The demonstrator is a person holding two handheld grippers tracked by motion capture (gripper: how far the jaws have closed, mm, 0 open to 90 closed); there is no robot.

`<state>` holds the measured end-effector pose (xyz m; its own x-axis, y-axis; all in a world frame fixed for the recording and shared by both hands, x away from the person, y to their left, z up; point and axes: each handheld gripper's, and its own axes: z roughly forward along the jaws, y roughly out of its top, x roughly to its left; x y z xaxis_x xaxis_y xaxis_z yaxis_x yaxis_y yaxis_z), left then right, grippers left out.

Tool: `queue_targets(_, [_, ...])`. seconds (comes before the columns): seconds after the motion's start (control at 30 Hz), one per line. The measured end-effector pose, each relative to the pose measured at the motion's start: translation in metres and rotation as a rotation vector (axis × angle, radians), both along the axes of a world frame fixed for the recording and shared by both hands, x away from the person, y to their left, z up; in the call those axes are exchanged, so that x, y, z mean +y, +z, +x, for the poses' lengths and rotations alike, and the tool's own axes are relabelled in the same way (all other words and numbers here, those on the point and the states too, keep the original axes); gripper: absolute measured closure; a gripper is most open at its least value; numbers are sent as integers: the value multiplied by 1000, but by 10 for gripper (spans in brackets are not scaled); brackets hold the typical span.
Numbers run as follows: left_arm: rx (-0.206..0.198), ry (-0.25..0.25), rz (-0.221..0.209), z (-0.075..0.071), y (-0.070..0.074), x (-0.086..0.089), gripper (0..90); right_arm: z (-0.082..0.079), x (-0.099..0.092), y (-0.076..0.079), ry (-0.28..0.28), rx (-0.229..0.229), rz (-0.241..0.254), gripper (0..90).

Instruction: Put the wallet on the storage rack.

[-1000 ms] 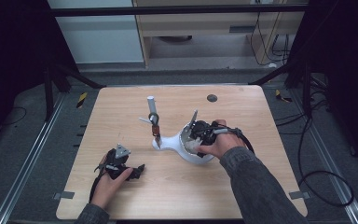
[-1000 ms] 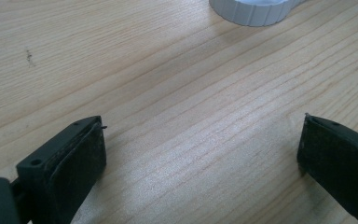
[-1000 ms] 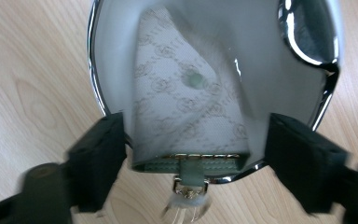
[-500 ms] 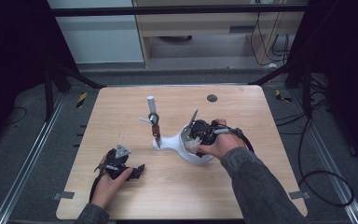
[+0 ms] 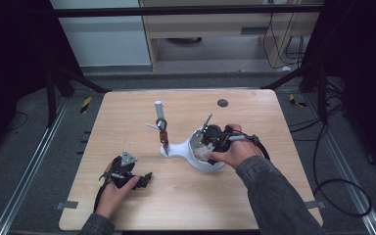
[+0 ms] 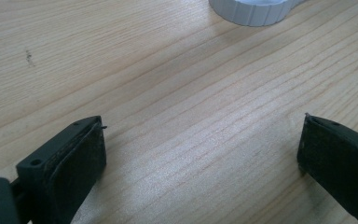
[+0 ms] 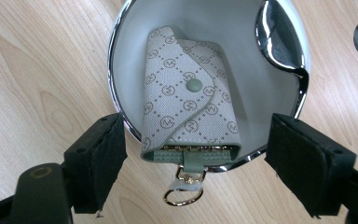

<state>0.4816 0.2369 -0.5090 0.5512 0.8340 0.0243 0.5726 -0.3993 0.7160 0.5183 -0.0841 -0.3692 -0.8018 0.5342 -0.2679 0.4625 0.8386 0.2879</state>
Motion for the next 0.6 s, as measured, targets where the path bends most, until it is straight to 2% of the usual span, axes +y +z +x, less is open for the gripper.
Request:
queue_targets(0.4, [0,0,0,0,0,0,5,-4,-7,5,-4,-20,27,176])
queue_targets(0.6, [0,-1,0,0,0,0,5,-7,-12,9,-5,-43,49,132])
